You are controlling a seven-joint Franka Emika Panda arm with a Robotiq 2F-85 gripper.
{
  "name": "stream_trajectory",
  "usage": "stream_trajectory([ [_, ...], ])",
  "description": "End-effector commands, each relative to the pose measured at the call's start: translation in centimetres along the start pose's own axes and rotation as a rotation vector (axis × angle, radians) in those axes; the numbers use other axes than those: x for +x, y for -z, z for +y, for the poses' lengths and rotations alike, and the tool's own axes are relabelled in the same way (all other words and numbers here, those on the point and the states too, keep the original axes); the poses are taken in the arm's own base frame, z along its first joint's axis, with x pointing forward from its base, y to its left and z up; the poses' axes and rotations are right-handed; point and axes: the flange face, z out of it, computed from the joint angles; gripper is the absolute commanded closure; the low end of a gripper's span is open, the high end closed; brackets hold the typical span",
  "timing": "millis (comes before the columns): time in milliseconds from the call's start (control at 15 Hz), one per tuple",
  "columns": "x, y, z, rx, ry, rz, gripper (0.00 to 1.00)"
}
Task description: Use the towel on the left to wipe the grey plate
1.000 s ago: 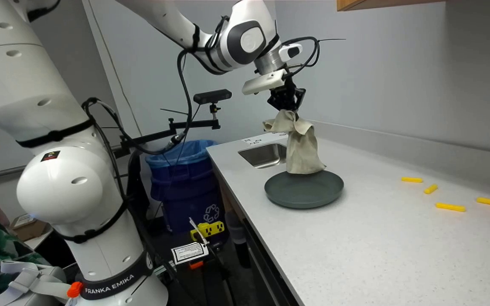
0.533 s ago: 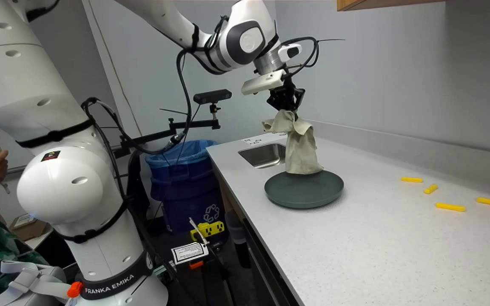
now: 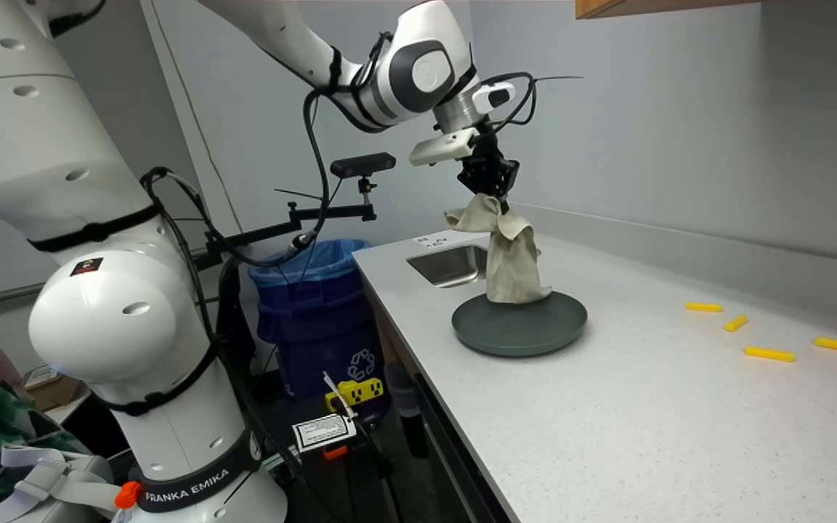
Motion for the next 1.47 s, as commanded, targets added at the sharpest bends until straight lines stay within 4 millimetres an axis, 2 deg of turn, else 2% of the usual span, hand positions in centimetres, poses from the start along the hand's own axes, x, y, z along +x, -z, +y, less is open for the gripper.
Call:
stream_trajectory([
  [0,-0.3,0.5,-0.2,-0.032,-0.096,-0.043,0.99],
  [867,-1.1,0.4,-0.9,-0.041,-0.238,-0.191,0.99],
  [933,-1.4,-0.5,-0.6,-0.042,-0.208,-0.178,0.95],
  [1400,-1.3,-0.5,-0.6,-0.044,-0.221,-0.185,0.95],
])
